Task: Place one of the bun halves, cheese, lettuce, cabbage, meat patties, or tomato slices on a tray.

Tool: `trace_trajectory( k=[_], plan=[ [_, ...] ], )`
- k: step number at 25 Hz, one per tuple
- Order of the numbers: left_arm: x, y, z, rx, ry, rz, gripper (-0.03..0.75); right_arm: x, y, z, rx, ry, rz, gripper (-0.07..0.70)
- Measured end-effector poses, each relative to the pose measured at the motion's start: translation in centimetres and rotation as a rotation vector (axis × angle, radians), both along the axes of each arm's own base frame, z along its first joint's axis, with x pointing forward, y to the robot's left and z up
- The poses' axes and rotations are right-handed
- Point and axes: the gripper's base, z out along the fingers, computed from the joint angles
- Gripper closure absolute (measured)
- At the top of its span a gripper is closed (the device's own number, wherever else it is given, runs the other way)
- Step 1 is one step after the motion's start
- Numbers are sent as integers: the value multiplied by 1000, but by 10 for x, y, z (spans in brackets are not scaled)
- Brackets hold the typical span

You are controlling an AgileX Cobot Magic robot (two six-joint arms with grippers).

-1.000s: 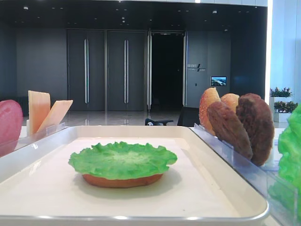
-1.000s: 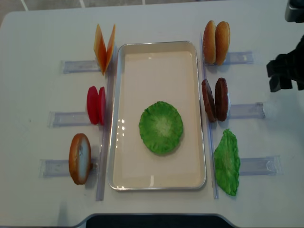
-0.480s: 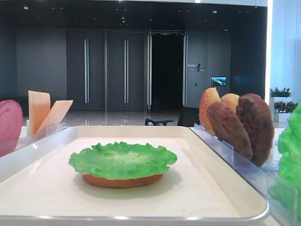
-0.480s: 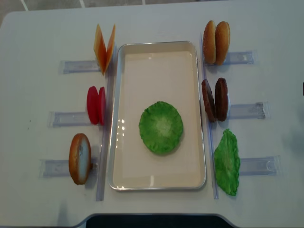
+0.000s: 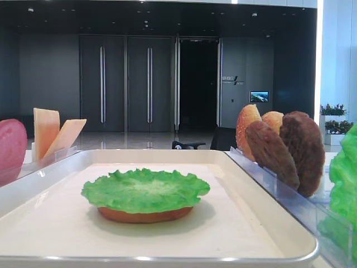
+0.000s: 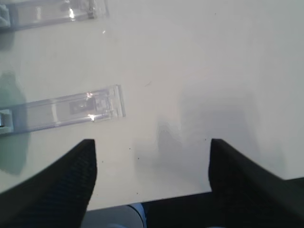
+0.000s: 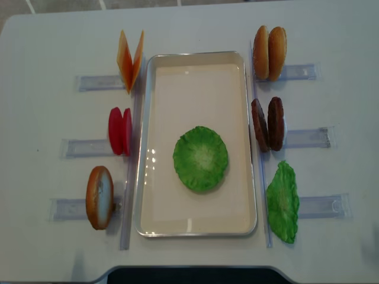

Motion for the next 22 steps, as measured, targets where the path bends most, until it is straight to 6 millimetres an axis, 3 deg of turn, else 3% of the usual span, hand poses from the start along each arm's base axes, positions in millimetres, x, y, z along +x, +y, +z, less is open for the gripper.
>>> trace_trajectory(
  k=[4,14,22],
  plan=[
    [0,0,0,0,0,0,715,-28,3,2,-18,-151,0,127],
    [0,0,0,0,0,0,715,-75,8,5,-53,-463,0,127],
    [0,0,0,0,0,0,715,-79,9,5,-56,-489,0,127]
  ],
)
